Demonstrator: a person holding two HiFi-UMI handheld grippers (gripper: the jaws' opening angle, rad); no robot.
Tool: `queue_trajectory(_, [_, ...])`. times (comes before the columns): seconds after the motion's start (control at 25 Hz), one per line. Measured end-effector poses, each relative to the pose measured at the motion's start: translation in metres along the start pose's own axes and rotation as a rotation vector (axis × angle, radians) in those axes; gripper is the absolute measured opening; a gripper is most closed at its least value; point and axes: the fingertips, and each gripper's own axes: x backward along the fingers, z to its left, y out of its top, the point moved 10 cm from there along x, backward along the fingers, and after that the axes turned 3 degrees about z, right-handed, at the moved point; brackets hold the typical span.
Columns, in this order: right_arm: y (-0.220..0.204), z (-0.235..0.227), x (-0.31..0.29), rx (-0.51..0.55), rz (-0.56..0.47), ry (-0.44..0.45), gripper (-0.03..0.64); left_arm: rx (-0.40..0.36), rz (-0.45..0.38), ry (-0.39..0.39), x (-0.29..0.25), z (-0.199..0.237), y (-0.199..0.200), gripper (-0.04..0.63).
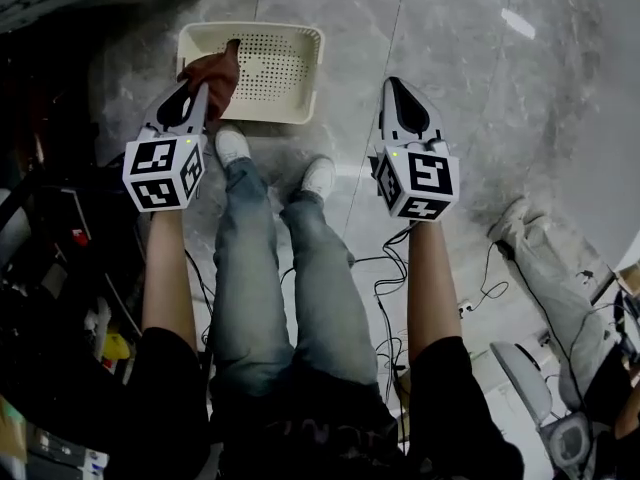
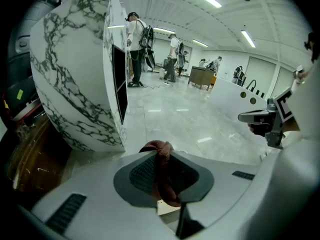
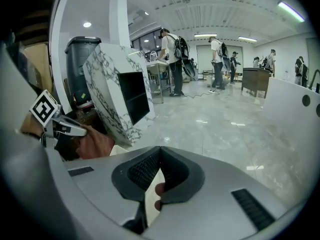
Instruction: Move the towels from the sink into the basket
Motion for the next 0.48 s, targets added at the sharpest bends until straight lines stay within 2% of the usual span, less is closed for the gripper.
queue_trajectory(0.48, [-0.093, -0.008, -0.107, 0.019, 0.020, 0.002, 0.015, -0.025, 0.040, -0.023, -0.136, 0.029, -0.092, 0.066])
